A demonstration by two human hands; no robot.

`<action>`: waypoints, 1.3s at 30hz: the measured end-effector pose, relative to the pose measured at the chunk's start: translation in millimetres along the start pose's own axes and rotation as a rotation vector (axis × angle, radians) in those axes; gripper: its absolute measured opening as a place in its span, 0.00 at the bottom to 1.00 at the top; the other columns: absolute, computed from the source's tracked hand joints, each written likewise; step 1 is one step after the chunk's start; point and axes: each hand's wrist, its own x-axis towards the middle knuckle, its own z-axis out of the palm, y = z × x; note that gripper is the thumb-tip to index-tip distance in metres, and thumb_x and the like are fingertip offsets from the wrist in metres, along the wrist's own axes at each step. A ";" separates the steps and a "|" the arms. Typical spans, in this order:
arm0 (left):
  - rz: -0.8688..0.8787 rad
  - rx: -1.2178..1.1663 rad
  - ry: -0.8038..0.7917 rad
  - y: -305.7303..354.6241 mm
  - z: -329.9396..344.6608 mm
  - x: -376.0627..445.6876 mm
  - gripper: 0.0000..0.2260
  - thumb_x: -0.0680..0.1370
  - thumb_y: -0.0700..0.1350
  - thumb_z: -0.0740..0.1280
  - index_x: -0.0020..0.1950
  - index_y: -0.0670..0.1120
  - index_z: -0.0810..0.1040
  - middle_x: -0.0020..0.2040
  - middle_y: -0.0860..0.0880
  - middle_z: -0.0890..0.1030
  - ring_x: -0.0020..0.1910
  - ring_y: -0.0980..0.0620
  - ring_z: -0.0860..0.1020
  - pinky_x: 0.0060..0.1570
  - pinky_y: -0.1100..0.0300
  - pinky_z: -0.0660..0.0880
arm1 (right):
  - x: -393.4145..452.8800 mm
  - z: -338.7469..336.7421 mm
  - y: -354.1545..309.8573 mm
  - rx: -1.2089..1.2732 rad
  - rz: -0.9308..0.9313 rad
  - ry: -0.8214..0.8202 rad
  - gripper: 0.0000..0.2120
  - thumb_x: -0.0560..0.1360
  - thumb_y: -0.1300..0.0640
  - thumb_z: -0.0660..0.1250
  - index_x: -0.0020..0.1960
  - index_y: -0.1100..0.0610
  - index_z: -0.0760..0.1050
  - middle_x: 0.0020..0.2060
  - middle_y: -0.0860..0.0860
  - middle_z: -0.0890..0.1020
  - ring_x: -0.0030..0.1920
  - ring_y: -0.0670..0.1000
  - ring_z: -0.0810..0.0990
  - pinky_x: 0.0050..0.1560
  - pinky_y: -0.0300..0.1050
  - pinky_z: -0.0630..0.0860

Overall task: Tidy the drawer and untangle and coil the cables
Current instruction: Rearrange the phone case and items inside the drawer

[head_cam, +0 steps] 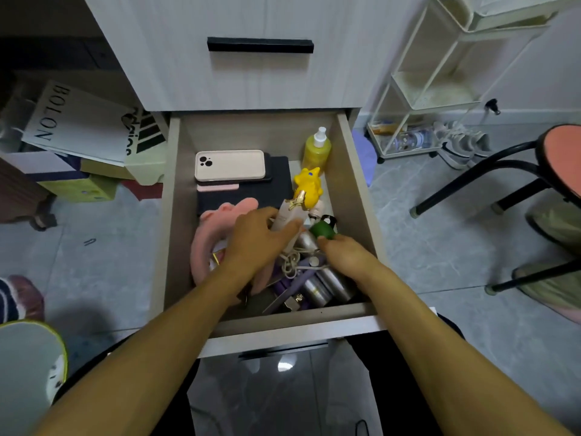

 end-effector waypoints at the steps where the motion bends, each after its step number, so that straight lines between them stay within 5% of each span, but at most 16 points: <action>1: -0.016 -0.012 0.005 -1.0 -0.3 2.2 0.15 0.75 0.58 0.69 0.48 0.46 0.82 0.39 0.51 0.82 0.38 0.54 0.79 0.40 0.55 0.77 | -1.5 2.7 -2.5 0.015 0.007 -0.025 0.16 0.80 0.52 0.57 0.61 0.59 0.75 0.55 0.59 0.80 0.53 0.55 0.78 0.55 0.48 0.73; 7: -0.117 -0.100 0.054 -8.1 -14.8 7.2 0.17 0.76 0.59 0.68 0.42 0.45 0.81 0.36 0.48 0.82 0.38 0.49 0.81 0.43 0.47 0.79 | -11.1 26.0 -17.1 0.081 -0.014 -0.188 0.12 0.81 0.55 0.59 0.61 0.55 0.75 0.50 0.54 0.78 0.54 0.55 0.78 0.48 0.43 0.74; 10: -0.161 -0.114 -0.017 -10.9 -21.9 1.3 0.16 0.76 0.59 0.68 0.43 0.45 0.82 0.36 0.48 0.83 0.39 0.48 0.82 0.42 0.49 0.78 | -6.7 17.9 -7.0 0.046 -0.056 -0.127 0.12 0.79 0.58 0.58 0.56 0.59 0.78 0.51 0.57 0.81 0.53 0.57 0.79 0.56 0.49 0.75; 12: -0.213 -0.117 -0.110 -14.9 -23.9 -2.1 0.18 0.75 0.59 0.69 0.44 0.44 0.82 0.37 0.45 0.83 0.38 0.46 0.81 0.40 0.50 0.78 | -3.8 10.0 3.0 0.014 -0.060 -0.035 0.11 0.78 0.61 0.56 0.48 0.61 0.78 0.44 0.58 0.80 0.47 0.56 0.77 0.47 0.46 0.72; 16: -0.186 -0.031 -0.265 -18.8 -25.8 -8.6 0.17 0.75 0.60 0.69 0.36 0.48 0.78 0.31 0.49 0.79 0.31 0.52 0.76 0.35 0.58 0.71 | -4.3 -4.0 9.8 0.016 -0.034 0.006 0.15 0.80 0.52 0.58 0.51 0.62 0.78 0.48 0.58 0.80 0.48 0.54 0.77 0.48 0.45 0.71; 20: -0.121 0.109 -0.281 -20.1 -23.9 -18.7 0.14 0.73 0.65 0.68 0.42 0.55 0.78 0.37 0.54 0.81 0.38 0.54 0.78 0.40 0.55 0.75 | -4.7 -3.5 10.0 -0.124 0.078 -0.128 0.16 0.79 0.50 0.57 0.53 0.60 0.76 0.48 0.57 0.79 0.44 0.52 0.78 0.43 0.45 0.73; 22: -0.096 0.138 -0.254 -18.4 -24.5 -22.3 0.15 0.73 0.65 0.67 0.42 0.54 0.79 0.37 0.53 0.81 0.38 0.53 0.78 0.41 0.53 0.76 | -2.9 -2.3 10.8 0.001 0.151 -0.137 0.14 0.77 0.52 0.58 0.50 0.60 0.77 0.44 0.58 0.81 0.42 0.56 0.80 0.46 0.48 0.77; 25: -0.060 0.135 -0.214 -10.9 -31.2 -23.7 0.15 0.76 0.62 0.66 0.44 0.50 0.79 0.38 0.52 0.80 0.39 0.53 0.77 0.39 0.56 0.74 | -5.9 -4.6 10.5 0.258 0.160 -0.165 0.10 0.77 0.55 0.60 0.46 0.59 0.78 0.33 0.56 0.81 0.29 0.54 0.79 0.34 0.45 0.76; 28: -0.138 0.082 -0.269 -12.4 -36.5 -25.7 0.11 0.78 0.55 0.67 0.50 0.47 0.77 0.43 0.48 0.81 0.42 0.51 0.79 0.41 0.55 0.76 | -2.8 -7.1 10.0 0.459 0.046 -0.220 0.17 0.79 0.62 0.55 0.60 0.54 0.79 0.51 0.59 0.83 0.45 0.57 0.83 0.40 0.50 0.80; 31: -0.180 -0.013 -0.278 -7.6 -33.3 -32.7 0.11 0.76 0.56 0.68 0.53 0.50 0.75 0.47 0.49 0.82 0.46 0.50 0.81 0.49 0.48 0.80 | -7.2 -8.9 2.0 0.547 -0.055 -0.244 0.19 0.80 0.65 0.53 0.62 0.53 0.78 0.53 0.58 0.84 0.53 0.58 0.83 0.51 0.54 0.81; 36: -0.125 -0.027 -0.239 18.2 -24.2 -34.1 0.11 0.79 0.57 0.64 0.55 0.52 0.71 0.43 0.52 0.81 0.41 0.57 0.79 0.38 0.60 0.71 | -1.8 -22.1 -16.4 0.330 -0.134 -0.173 0.15 0.80 0.65 0.56 0.60 0.62 0.78 0.48 0.60 0.84 0.45 0.53 0.82 0.40 0.42 0.79; 39: -0.134 0.047 -0.309 10.1 -22.1 -32.9 0.15 0.80 0.59 0.60 0.59 0.49 0.70 0.42 0.50 0.80 0.36 0.62 0.77 0.36 0.65 0.68 | 4.4 -33.3 -23.0 -0.056 -0.192 -0.078 0.15 0.78 0.63 0.58 0.60 0.67 0.76 0.55 0.63 0.80 0.51 0.58 0.78 0.54 0.51 0.76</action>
